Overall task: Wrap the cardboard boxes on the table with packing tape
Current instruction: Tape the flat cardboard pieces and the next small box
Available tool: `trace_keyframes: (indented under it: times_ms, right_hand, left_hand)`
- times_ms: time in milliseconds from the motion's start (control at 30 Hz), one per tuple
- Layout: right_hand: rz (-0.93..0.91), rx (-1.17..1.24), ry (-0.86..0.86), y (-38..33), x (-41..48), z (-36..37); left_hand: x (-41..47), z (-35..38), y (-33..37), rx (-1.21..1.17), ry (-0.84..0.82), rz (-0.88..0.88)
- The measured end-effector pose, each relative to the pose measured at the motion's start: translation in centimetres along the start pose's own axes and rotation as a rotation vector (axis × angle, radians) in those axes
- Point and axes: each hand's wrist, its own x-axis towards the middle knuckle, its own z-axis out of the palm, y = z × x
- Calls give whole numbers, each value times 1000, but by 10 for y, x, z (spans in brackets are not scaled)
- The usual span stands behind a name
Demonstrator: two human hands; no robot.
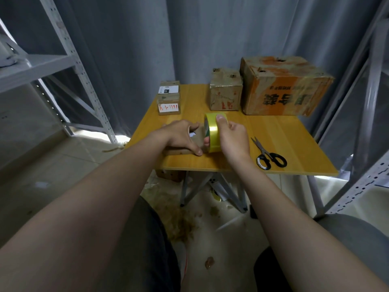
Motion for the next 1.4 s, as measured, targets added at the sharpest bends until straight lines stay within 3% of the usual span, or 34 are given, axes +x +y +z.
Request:
trace_keyframes:
  times_ms: [267,467,767,1000,1400]
  right_hand:
    - [159,-83,1,2,-16,-11]
    - [165,-110,-51,9,-40,-14]
    - [207,91,-158,22,-76,-10]
    - [130,58,-102,47,-111,0]
    - [210,148,-97,59,-132,0]
  left_hand:
    - [-2,1,2,-29,-24,-63]
    - [-9,4,3,-30,-27,-36]
    - [-24,13,-7,-28,-35,63]
    - [-32,19,-14,-95,-48,118]
    - [-30,19,-16,-74,-69,109]
